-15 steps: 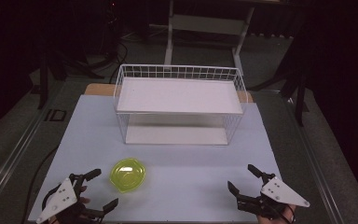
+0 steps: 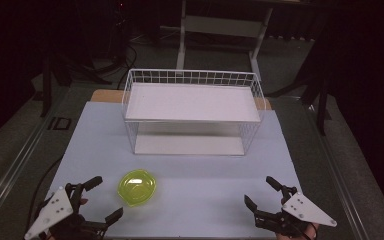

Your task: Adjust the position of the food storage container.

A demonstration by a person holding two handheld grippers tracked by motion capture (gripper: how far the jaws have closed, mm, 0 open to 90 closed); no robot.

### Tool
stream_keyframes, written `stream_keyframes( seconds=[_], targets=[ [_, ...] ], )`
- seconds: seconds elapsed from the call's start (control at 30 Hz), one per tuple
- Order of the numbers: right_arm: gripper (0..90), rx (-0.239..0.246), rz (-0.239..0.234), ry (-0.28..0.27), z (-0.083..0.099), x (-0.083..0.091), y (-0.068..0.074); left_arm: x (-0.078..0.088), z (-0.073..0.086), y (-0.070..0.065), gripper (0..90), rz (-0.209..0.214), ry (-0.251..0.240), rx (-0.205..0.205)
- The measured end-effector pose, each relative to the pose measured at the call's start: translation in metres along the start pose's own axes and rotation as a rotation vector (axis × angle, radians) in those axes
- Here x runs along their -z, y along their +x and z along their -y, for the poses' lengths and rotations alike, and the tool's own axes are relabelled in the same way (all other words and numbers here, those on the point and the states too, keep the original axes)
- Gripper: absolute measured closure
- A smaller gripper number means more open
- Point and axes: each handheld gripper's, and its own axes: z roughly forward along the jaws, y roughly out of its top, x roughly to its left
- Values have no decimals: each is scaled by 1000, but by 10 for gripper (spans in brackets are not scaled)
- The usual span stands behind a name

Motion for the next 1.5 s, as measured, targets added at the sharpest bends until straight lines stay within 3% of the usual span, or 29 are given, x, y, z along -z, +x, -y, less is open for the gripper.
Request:
stream_keyframes(
  seconds=[0.07,0.13,0.27,0.33,0.43,0.6,0.63,0.67,0.7,0.77,1.07,1.13,1.5],
  targets=[
    [147,-1,0,-4,-1,0,1,2,-1,9,32,-4,8,7],
    [147,-5,-2,-7,-1,0,1,4,0,20,171,3,15,9],
    [147,-1,-18,-1,0,-2,5,5,11,40,358,-66,56,39],
    [147,1,-25,0,0,-3,6,3,18,47,482,-92,94,65],
    [147,7,-34,-1,0,-4,7,2,28,54,601,-105,164,61],
    [147,17,-54,-4,-1,-4,10,-6,42,63,797,-142,298,96],
    [147,17,-54,-4,-1,-4,10,-6,42,63,852,-142,298,96],
    [147,21,-57,-5,-1,-4,10,-13,48,64,852,-160,370,98],
    [147,21,-66,-15,-2,-4,11,-16,50,64,900,-159,393,109],
    [147,25,-71,-14,-2,-5,12,-23,55,64,900,-151,444,116],
    [147,31,-83,-21,-3,-3,13,-41,66,65,900,-108,527,111],
    [147,30,-86,-20,-3,-3,13,-44,68,64,900,-86,528,134],
    [148,26,-94,-15,-2,-3,14,-62,70,52,900,-33,566,123]
  ],
)
